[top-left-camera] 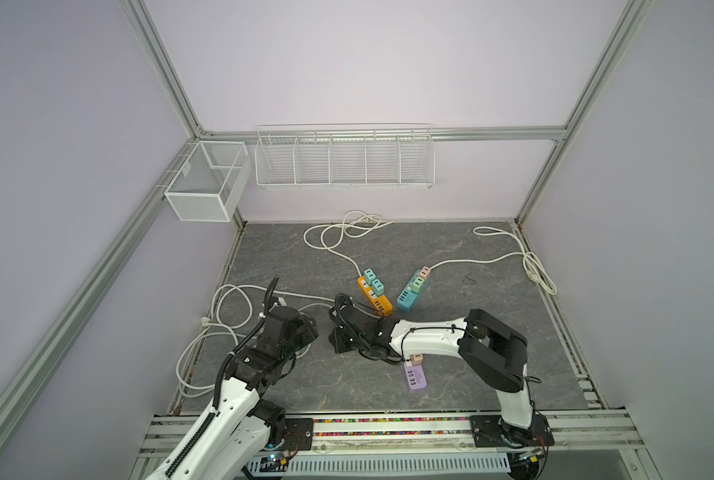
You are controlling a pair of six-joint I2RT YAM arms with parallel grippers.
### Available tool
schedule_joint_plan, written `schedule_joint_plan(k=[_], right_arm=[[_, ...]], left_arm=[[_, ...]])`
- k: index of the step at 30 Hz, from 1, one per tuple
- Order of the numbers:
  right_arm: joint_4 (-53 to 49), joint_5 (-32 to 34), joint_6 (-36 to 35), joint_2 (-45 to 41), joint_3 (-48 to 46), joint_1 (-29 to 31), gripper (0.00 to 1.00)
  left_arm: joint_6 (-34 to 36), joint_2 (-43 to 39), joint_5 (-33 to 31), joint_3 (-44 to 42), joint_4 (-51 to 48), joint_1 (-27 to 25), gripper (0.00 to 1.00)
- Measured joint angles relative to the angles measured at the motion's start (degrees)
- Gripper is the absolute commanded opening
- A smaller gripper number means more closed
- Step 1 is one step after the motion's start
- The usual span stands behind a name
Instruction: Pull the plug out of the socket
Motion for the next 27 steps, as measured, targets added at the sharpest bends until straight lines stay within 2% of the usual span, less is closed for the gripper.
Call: schedule_joint_plan(k=[8,19,27], right_arm=[[1.2,-0.42,0.92,2.4,1.46,0.81,0.26],[0.48,-0.55,1.36,3.19,2.95,1.49,0.46],[-0.66,-0.13,1.07,3.17,2.95,1.57,0.55]], left_arm=[[-0.26,-0.22,-1.14,0.0,-0.28,0.02,0.58],[-0.66,0.0,-1.11,0.0,0.22,0.07,0.6],[-0.68,0.04,-1.09,0.0,0.46,0.13,0.61]])
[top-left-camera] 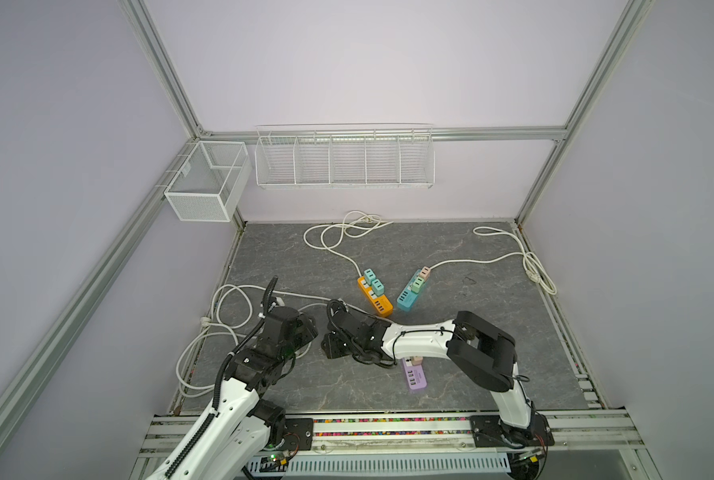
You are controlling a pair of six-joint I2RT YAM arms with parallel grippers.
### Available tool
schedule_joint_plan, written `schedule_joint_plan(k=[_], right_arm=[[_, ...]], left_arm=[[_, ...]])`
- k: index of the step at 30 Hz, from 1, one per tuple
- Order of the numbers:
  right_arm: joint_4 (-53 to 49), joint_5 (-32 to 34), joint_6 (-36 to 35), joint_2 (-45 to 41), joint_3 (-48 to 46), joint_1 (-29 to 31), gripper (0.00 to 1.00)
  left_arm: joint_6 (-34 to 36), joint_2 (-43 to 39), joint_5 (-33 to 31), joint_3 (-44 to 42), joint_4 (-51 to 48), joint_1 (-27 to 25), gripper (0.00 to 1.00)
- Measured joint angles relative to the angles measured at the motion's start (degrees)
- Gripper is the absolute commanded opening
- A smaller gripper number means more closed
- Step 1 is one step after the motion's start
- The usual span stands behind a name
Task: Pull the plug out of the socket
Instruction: 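Lower the pink adapter onto the table beside the black strip, open right gripper, then move the right gripper over the mint-green adapter while the left gripper presses the strip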
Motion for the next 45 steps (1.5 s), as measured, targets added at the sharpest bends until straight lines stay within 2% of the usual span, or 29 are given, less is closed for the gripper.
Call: schedule_joint_plan(k=[8,22,30,45], right_arm=[[-1.11,0.22,-1.22,-1.29,-0.63,0.0,0.64],[-6.75,1.77,-6.6,-13.27,-2.51,0.02,0.7],[-13.25,3.91,-10.27,-15.06,-2.03,-0.24,0.71],[-23.54,6.1,-17.51,-12.35,4.94,-6.03,0.71]], left_arm=[[0.04,0.2,0.0,0.02,-0.04,0.15,0.62],[0.5,5.25,3.08,2.71,1.46,0.15,0.61],[0.68,5.9,6.01,-2.05,9.81,0.15,0.61],[0.87,18.71,11.32,-6.01,26.47,1.92,0.6]])
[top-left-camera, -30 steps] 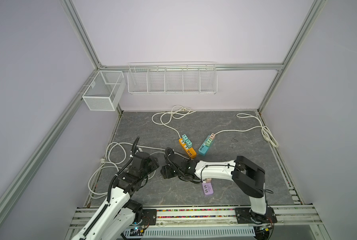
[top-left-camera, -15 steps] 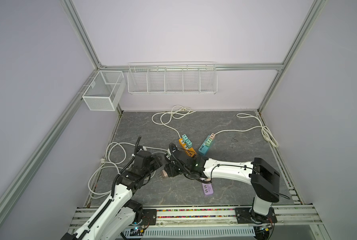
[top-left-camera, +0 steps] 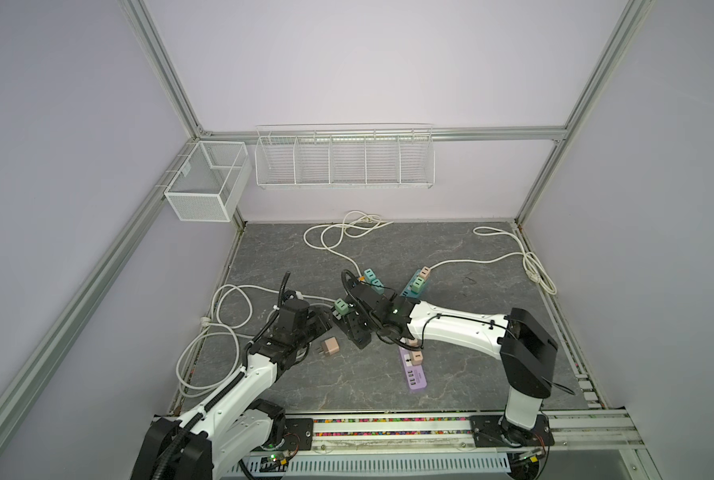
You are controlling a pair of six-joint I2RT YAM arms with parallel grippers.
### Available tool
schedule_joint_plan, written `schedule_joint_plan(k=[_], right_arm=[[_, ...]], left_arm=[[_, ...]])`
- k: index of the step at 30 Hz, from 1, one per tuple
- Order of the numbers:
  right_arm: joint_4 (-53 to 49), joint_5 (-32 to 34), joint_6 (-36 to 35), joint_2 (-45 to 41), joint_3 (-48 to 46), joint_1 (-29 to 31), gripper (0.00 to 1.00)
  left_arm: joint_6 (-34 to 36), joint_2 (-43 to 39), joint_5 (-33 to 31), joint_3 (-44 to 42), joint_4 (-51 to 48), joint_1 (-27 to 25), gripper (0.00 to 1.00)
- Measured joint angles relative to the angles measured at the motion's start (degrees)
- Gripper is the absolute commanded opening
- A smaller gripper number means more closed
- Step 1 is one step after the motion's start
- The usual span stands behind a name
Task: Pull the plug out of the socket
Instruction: 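Move the right gripper over the mint-green adapter while the left gripper presses the strip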
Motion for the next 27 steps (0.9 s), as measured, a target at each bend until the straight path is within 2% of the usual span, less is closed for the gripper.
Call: schedule_joint_plan(k=[7,13,27], right_arm=[[-2.99,0.17,-3.1,6.82,7.85,-1.22,0.7],[-4.04,0.17,-4.37,11.1,12.72,-1.49,0.68],[-4.39,1.81,-6.97,16.5,16.13,-3.23,0.63]], left_arm=[[-0.22,8.09,4.74,0.22,4.13,3.19,0.57],[0.28,10.58,6.82,0.46,4.96,4.24,0.58],[1.95,18.8,10.14,1.53,8.48,4.66,0.52]])
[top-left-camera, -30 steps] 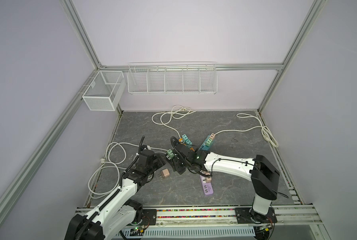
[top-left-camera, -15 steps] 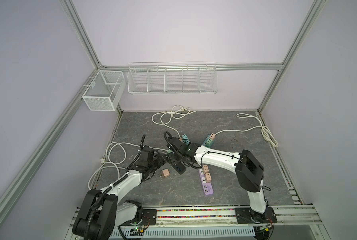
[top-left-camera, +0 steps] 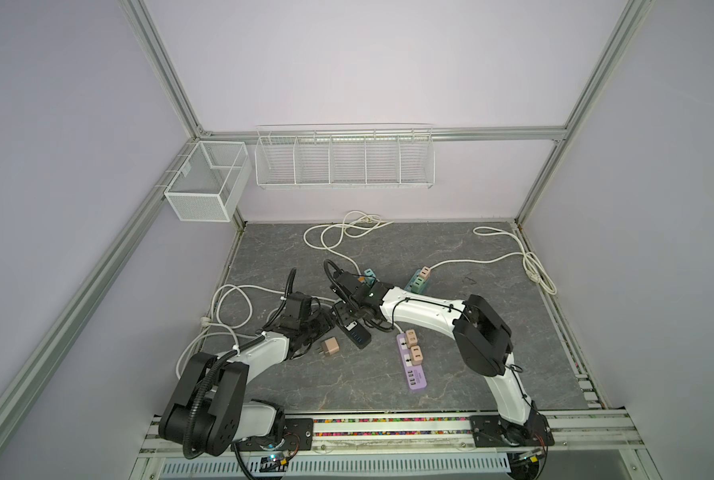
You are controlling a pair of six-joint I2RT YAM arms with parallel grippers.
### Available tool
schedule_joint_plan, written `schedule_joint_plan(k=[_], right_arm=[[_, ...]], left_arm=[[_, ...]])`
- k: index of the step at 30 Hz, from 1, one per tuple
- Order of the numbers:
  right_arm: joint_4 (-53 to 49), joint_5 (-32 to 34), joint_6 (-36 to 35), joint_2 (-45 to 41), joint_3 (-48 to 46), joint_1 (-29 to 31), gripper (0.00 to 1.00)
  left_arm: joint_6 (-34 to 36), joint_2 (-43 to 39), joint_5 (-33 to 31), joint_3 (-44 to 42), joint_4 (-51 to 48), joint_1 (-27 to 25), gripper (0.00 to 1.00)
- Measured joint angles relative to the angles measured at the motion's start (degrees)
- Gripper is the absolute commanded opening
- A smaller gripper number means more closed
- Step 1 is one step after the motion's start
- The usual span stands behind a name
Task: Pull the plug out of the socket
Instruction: 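Move the right gripper over the mint-green adapter while the left gripper presses the strip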
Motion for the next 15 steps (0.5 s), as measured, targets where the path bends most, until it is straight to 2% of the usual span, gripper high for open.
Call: schedule_joint_plan(k=[15], right_arm=[[0.46,-0.85,-3.76,3.23,3.48,-0.7,0.52]], left_arm=[[0.46,4.26,2.05,2.12,2.71,0.33,0.46]])
